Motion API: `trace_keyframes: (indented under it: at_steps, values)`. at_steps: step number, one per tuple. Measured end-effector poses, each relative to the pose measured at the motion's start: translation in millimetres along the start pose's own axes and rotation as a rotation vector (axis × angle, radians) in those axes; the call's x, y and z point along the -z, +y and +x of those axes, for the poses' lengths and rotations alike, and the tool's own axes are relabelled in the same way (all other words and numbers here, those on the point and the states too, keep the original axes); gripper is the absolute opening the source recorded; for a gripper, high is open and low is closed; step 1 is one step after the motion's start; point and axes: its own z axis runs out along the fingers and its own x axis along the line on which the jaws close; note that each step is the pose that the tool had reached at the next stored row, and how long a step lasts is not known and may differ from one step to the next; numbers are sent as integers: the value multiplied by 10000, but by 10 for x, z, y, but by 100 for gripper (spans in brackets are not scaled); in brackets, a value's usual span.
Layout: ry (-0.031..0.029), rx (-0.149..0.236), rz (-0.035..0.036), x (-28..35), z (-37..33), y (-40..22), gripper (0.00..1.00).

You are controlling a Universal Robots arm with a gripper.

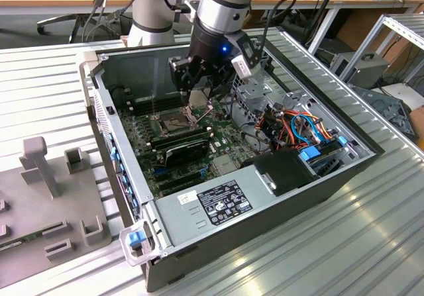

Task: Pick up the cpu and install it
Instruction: 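Pick up the cpu and move it towards the insertion slot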

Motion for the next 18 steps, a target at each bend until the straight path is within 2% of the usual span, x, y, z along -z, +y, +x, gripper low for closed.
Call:
trace_keyframes:
  at_steps: [18]
  values:
    - [1,1,1,-78,-3,-15,55]
